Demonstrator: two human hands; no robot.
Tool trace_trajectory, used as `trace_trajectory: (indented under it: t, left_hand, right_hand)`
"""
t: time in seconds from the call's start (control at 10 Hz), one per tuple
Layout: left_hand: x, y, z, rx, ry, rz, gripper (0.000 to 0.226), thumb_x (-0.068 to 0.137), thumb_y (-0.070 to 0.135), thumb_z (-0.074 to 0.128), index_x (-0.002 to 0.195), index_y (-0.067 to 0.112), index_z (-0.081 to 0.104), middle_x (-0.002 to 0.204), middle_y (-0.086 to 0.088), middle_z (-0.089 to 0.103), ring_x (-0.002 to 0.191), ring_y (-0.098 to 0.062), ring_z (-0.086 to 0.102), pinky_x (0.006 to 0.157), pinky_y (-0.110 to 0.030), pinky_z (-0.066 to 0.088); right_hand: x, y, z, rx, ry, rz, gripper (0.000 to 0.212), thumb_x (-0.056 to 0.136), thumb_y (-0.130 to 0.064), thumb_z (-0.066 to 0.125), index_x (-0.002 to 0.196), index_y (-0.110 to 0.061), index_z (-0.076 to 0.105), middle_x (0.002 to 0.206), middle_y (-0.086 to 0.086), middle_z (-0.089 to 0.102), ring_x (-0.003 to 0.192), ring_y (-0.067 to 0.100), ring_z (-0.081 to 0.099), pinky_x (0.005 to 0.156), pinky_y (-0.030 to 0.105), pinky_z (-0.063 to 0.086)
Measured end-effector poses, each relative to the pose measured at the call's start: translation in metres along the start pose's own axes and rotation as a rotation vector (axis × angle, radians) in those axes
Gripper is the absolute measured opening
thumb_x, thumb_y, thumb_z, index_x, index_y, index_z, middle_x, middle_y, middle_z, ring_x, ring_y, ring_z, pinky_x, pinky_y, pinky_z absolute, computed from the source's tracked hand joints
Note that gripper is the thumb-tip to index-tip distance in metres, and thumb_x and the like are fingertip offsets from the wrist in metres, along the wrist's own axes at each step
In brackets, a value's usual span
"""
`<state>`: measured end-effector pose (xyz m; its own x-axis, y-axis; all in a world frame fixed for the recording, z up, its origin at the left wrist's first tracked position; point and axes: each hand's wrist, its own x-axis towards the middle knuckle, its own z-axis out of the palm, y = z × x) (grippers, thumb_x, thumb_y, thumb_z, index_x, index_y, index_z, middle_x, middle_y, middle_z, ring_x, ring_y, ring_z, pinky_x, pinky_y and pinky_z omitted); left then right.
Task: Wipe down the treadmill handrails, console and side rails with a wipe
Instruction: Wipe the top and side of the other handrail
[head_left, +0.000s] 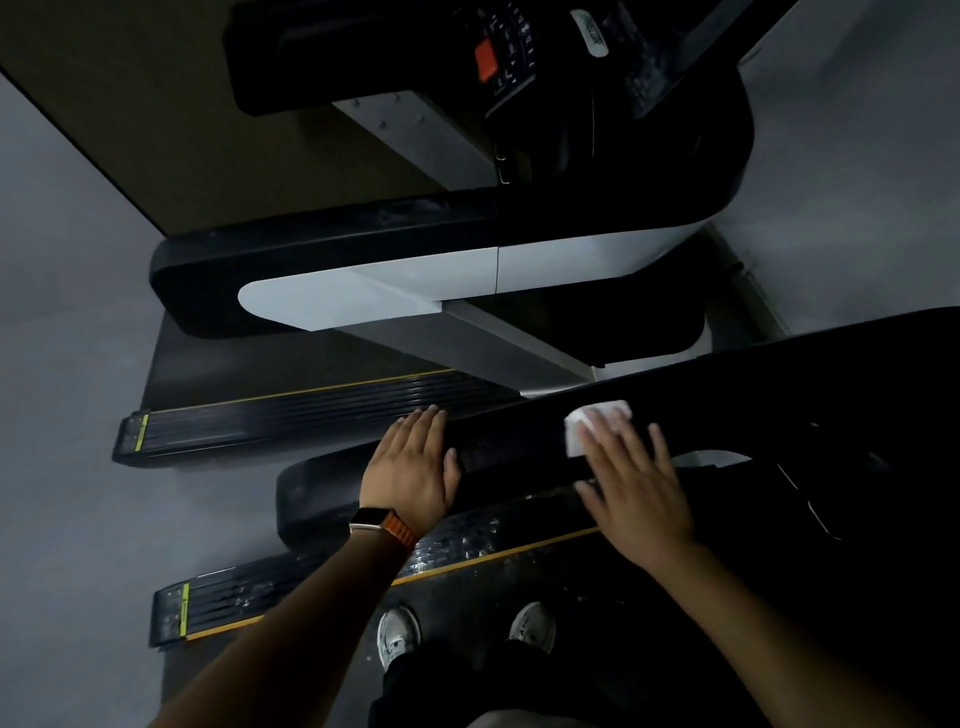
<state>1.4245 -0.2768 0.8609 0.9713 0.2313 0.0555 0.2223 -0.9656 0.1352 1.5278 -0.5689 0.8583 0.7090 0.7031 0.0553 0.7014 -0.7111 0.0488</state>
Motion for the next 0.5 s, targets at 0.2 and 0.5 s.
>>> trace_trajectory:
  t: [0.2,0.5]
  left_hand:
    - [0.001,0.0,0.0,0.001,-0.015,-0.004,0.06,0.103,0.039,0.031,0.145,0.004,0.054,0.148,-0.014,0.056,0.136,-0.029,0.053,0.118,-0.044,0.038]
    - [0.001,0.0,0.0,0.002,-0.02,-0.001,0.059,0.103,0.039,0.031,0.145,0.005,0.054,0.148,-0.013,0.056,0.137,-0.028,0.053,0.118,-0.045,0.038]
  right_hand:
    - [0.003,-0.031,-0.001,0.087,-0.014,0.029,0.082,0.1,-0.056,0.04,0.166,-0.01,0.021,0.175,0.009,0.008,0.162,0.032,0.005,0.126,0.062,0.019]
    - [0.042,-0.019,-0.014,0.134,-0.027,0.212,0.076,0.105,-0.062,0.025,0.164,-0.014,0.029,0.171,0.005,0.026,0.16,0.029,0.016,0.128,0.057,0.015]
